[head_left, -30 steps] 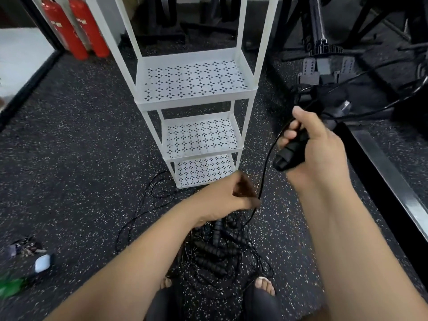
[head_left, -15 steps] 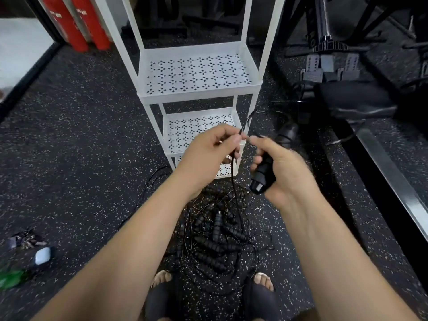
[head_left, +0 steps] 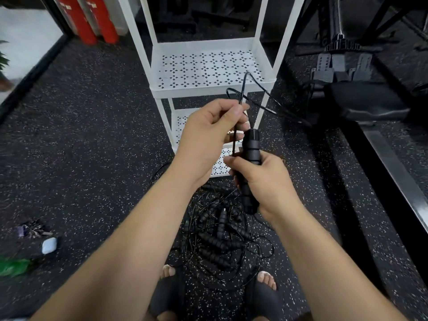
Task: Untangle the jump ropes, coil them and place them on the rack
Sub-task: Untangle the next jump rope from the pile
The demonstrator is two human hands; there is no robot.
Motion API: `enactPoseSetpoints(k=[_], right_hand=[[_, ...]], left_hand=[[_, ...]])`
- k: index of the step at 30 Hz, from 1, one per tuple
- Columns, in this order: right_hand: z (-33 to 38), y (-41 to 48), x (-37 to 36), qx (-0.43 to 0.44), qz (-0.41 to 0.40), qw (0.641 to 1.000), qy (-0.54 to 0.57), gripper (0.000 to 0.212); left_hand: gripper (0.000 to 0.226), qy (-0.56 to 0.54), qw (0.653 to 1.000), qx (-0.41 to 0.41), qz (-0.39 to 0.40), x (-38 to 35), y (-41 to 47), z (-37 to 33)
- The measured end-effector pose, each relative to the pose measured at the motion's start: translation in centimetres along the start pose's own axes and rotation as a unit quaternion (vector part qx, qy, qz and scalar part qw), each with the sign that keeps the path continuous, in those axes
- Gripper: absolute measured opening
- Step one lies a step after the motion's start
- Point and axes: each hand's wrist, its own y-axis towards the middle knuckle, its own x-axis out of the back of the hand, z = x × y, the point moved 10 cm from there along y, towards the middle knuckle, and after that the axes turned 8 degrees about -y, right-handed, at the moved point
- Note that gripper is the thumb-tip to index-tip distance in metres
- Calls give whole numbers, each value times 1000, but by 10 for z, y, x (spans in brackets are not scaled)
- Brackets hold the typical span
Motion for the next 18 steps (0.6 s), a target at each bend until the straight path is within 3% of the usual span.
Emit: enactPoseSetpoints(k=[5,8,11,15,18], right_hand=[[6,-1,1,6,-15,997,70,12],[17,1,13,21,-28,992,122,9],[25,4,25,22,-34,983,179,12],[32,10,44,16,-55,965,255,11],[40,16,70,36,-90,954,283,19]], left_hand=[[18,46,998,-11,-31,7,3,1],[18,75,997,26,-17,2,-2,16],[36,115,989,82,32,-9,-10,41],[64,107,962,215,128,-32,-33,84],[53,207,926,238,207,-41,-47,97]])
